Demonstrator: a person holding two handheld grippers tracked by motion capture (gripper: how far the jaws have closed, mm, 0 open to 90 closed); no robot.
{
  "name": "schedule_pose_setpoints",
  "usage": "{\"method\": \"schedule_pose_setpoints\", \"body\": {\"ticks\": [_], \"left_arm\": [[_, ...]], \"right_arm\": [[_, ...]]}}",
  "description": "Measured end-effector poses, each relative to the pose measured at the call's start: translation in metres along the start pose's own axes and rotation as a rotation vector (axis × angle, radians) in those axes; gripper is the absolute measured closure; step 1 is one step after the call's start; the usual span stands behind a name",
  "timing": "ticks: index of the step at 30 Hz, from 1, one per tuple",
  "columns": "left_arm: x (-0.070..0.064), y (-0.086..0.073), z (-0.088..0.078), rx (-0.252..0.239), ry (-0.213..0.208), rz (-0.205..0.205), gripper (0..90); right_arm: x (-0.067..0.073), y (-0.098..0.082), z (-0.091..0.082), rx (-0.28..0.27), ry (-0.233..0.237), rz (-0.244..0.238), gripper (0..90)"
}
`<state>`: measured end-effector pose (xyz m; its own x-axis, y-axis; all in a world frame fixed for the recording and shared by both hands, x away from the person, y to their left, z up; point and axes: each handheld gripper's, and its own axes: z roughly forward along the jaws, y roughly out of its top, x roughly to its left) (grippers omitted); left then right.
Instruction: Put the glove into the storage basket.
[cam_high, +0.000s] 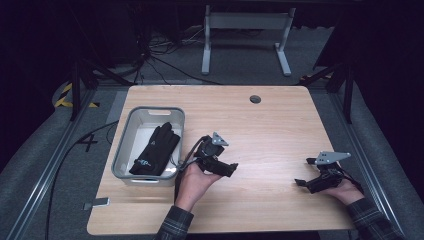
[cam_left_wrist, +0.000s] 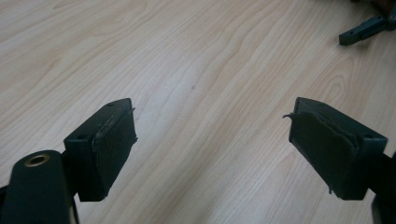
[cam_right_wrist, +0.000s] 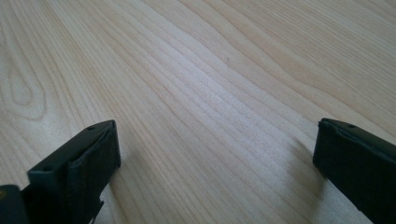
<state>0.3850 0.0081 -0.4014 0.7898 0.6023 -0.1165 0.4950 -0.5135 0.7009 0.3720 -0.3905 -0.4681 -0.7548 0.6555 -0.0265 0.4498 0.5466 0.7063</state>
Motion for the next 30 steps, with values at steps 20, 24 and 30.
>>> {"method": "schedule_pose_setpoints", "body": {"ticks": [20,24,30], "left_arm": [[-0.032,-0.03,0.063,0.116,0.035,0.094,3.0],[-0.034,-0.032,0.067,0.127,0.04,0.107,0.0],[-0.031,-0.035,0.067,0.104,0.013,0.125,0.0]], "right_arm": [[0.0,0.0,0.0,0.0,0.0,0.0,1.3],[0.0,0.0,0.0,0.0,0.0,0.0,1.3],[0.0,0.0,0.0,0.0,0.0,0.0,1.3]]}}
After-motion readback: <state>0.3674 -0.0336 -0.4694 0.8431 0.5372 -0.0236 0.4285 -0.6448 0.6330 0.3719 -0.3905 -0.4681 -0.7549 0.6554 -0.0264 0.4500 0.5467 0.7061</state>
